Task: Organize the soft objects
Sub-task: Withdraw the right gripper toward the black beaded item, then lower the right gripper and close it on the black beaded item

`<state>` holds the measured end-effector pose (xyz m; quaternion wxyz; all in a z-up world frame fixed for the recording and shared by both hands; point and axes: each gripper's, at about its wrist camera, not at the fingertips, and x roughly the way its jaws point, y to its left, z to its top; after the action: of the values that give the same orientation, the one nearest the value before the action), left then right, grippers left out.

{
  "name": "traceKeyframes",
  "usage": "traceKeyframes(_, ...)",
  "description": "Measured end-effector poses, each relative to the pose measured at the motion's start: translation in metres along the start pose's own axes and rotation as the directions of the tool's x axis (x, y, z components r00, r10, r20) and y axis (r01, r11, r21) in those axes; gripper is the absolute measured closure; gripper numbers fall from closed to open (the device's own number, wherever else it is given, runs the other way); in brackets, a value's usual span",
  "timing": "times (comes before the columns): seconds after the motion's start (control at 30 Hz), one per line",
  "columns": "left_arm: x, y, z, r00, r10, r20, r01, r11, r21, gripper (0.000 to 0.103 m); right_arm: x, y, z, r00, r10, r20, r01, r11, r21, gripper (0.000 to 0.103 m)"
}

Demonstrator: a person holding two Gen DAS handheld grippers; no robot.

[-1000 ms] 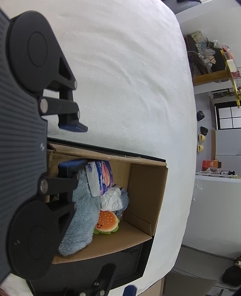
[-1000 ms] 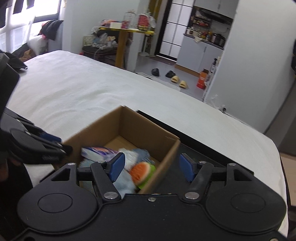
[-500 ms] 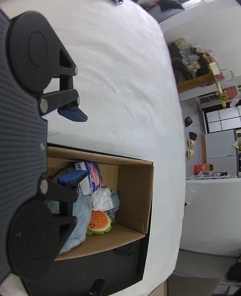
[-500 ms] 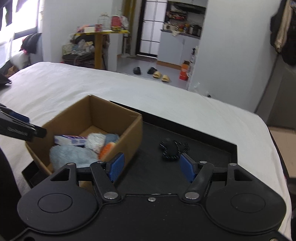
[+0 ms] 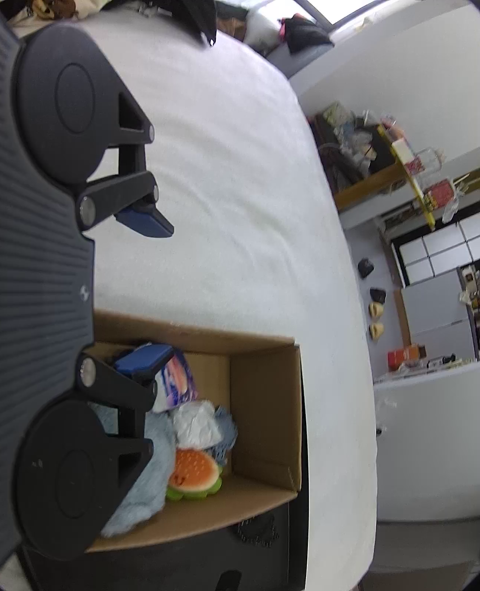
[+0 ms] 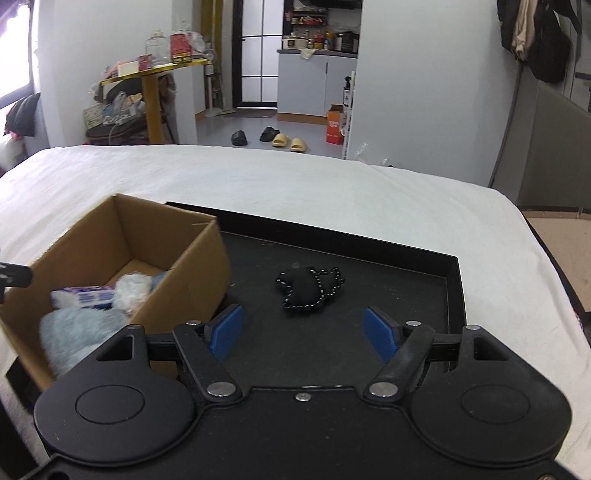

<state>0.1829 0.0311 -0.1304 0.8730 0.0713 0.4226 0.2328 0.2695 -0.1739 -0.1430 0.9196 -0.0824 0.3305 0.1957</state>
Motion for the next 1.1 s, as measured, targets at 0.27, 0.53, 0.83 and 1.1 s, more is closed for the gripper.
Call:
traceKeyframes(0.27,0.008,-0.014,0.007,0.997,0.082,-0.009,-0.082,0.996,0.040,0.036,0.023,-0.008,-0.004,1.000,-0.001,0.000,0.001,1.000,0.006,0.029)
traceKeyframes(0.53,0.011,-0.021,0.007,0.994,0.108,-0.001,-0.107,0.993,0.054,0.036,0.054,-0.015,0.001,1.000,0.006,0.000,-0.006,1.000,0.019,0.029)
traceKeyframes(0.83,0.012,-0.023,0.013,0.988,0.154,0.014,-0.154,0.986,0.058,0.036,0.077,-0.016,0.000,1.000,0.012,-0.017,-0.012,1.000,0.000,0.029)
traceKeyframes(1.1,0.019,-0.029,0.011,0.984,0.180,-0.009,-0.179,0.980,0.086,0.036,0.098,-0.021,-0.002,0.999,0.009,-0.052,-0.008,1.000,0.021,0.029)
